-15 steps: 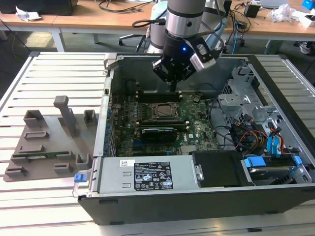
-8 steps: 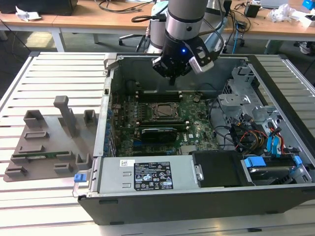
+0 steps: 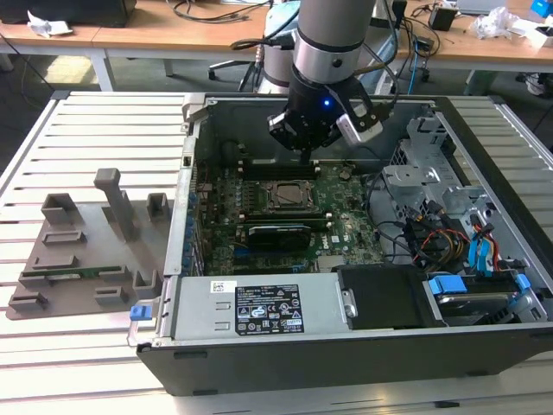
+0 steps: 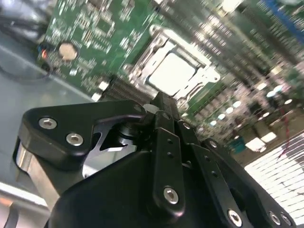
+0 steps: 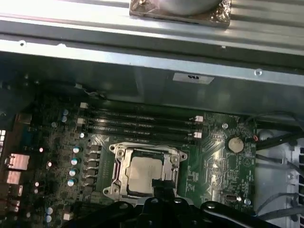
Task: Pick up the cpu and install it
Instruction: 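Install the second cpu locking lever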
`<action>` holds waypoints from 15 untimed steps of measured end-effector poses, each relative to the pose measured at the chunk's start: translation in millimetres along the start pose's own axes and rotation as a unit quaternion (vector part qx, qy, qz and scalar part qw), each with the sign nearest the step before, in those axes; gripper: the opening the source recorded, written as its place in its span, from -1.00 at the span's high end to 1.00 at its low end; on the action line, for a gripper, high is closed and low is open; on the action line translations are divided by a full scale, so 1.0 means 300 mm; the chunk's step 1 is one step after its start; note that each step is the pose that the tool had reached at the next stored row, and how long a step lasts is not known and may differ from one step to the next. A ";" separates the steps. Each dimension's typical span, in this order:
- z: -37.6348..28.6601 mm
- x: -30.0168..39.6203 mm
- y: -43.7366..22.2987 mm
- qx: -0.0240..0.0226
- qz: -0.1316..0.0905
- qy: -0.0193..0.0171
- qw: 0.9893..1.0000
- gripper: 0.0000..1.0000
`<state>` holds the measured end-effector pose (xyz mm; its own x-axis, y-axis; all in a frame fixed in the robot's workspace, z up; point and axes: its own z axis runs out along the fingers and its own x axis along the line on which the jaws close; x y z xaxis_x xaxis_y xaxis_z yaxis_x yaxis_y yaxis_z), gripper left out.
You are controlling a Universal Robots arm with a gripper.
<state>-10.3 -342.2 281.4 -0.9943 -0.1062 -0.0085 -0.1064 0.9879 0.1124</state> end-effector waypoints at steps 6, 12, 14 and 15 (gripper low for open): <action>0.000 0.000 0.000 0.054 0.000 0.006 0.998 0.79; 0.011 0.008 -0.077 0.040 0.000 0.004 0.999 0.79; 0.022 0.011 -0.088 0.039 0.000 0.004 0.999 0.79; 0.028 0.012 -0.092 0.039 0.000 0.004 0.999 0.79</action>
<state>-11.1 -368.8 269.9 -0.9943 -0.1064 0.0000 -0.1063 0.9937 0.0342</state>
